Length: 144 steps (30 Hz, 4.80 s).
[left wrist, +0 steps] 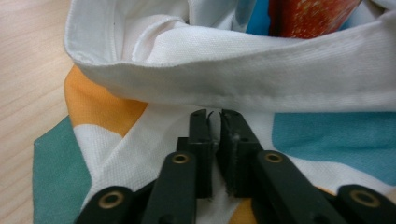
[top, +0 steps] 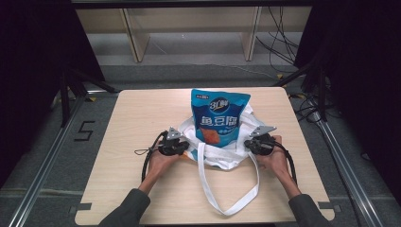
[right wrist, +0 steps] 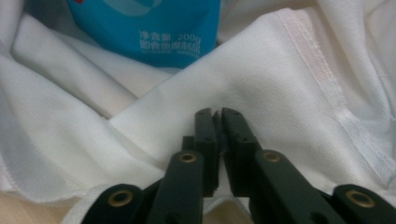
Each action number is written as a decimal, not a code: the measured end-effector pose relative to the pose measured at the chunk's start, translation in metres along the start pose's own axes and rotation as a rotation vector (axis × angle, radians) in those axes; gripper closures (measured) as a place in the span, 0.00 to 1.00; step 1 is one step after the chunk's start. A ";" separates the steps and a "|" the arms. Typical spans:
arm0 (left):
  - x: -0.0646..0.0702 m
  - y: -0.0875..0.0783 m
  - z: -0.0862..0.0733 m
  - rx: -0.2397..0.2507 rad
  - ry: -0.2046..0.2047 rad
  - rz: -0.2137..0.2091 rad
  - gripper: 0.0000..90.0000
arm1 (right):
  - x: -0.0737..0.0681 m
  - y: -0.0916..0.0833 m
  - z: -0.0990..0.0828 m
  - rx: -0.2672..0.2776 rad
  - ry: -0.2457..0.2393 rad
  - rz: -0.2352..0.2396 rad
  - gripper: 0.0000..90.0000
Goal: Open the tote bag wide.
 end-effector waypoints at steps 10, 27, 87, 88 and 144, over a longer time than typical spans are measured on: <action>0.004 -0.020 0.016 0.033 0.023 0.004 0.67 | 0.010 -0.029 0.013 0.120 0.090 0.020 0.83; 0.002 -0.047 0.017 0.047 -0.004 0.013 0.52 | 0.004 -0.040 0.018 0.144 0.123 0.011 0.67; 0.027 -0.088 -0.005 0.097 -0.062 0.016 0.28 | -0.020 -0.073 0.012 0.182 0.117 -0.003 0.47; 0.028 -0.089 -0.005 0.101 -0.054 0.011 0.28 | -0.021 -0.074 0.011 0.179 0.117 0.001 0.47; 0.094 -0.141 -0.054 0.099 0.022 -0.032 0.27 | -0.081 -0.139 -0.076 0.133 0.137 0.027 0.40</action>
Point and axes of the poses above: each handheld gripper's, and its own axes: y roughly forward along the jaws, z roughly out of its top, x roughly to its right, the point moved 5 cm from there along y, roughly forward along the jaws, and after that the axes turned 7 degrees about x, right-handed, at the moved point
